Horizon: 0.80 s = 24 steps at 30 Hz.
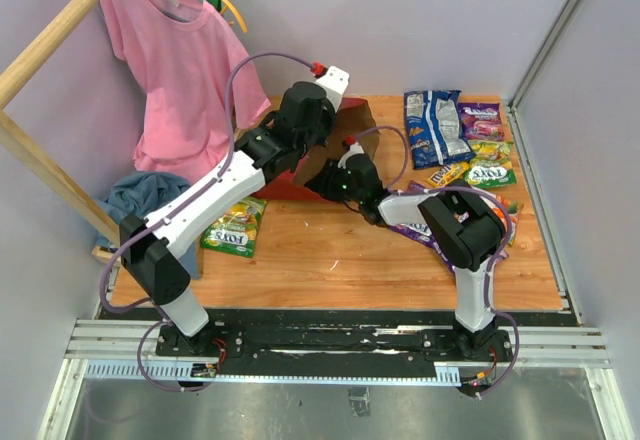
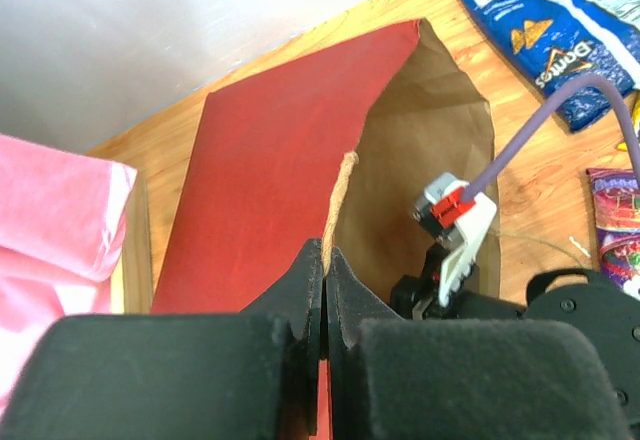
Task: Take the snacks out of the paper bag
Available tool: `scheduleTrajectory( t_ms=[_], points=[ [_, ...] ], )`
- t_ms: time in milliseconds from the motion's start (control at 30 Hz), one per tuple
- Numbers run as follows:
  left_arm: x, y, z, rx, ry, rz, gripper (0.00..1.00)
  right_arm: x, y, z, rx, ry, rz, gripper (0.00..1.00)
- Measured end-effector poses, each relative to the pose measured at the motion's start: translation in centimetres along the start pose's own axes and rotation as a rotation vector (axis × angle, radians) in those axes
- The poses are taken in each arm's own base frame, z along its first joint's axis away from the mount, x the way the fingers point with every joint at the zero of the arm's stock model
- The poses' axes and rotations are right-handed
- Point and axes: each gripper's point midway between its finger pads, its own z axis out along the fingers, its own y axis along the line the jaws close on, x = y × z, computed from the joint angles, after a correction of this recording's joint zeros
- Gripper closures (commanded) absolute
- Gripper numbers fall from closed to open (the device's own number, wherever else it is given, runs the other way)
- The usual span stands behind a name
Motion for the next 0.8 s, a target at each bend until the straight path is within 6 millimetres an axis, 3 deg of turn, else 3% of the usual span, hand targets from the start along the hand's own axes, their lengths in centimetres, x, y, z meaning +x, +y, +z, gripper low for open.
scheduleTrajectory(
  t_ms=[100, 200, 367, 467, 533, 700, 767, 800],
  points=[
    [-0.5, -0.6, 0.6, 0.021, -0.017, 0.009, 0.99, 0.8, -0.8, -0.7, 0.015, -0.006, 0.015, 0.7],
    [-1.4, -2.4, 1.4, 0.081, -0.065, 0.052, 1.0, 0.8, -1.4, -0.9, 0.028, -0.041, 0.05, 0.63],
    [-1.8, -8.2, 2.5, 0.193, -0.151, 0.21, 0.99, 0.1, -2.2, -0.2, 0.034, -0.154, 0.083, 0.5],
    [0.0, -11.9, 3.3, 0.279, -0.143, 0.288, 0.99, 0.7, -2.6, 0.8, 0.034, -0.219, 0.085, 0.41],
    [2.0, -13.0, 3.5, 0.327, -0.121, 0.324, 0.99, 1.4, -2.3, 1.3, 0.032, -0.256, 0.073, 0.37],
    [5.7, -13.4, 2.3, 0.414, -0.115, 0.405, 1.0, 1.6, -0.1, 2.4, 0.014, -0.359, 0.029, 0.22],
    [6.1, -13.2, 1.2, 0.443, -0.144, 0.449, 1.0, 0.8, 1.0, 3.0, 0.001, -0.412, 0.011, 0.04],
    [5.8, -13.1, 0.7, 0.452, -0.161, 0.466, 1.0, 0.1, 1.5, 3.2, -0.003, -0.445, 0.005, 0.0]
  ],
)
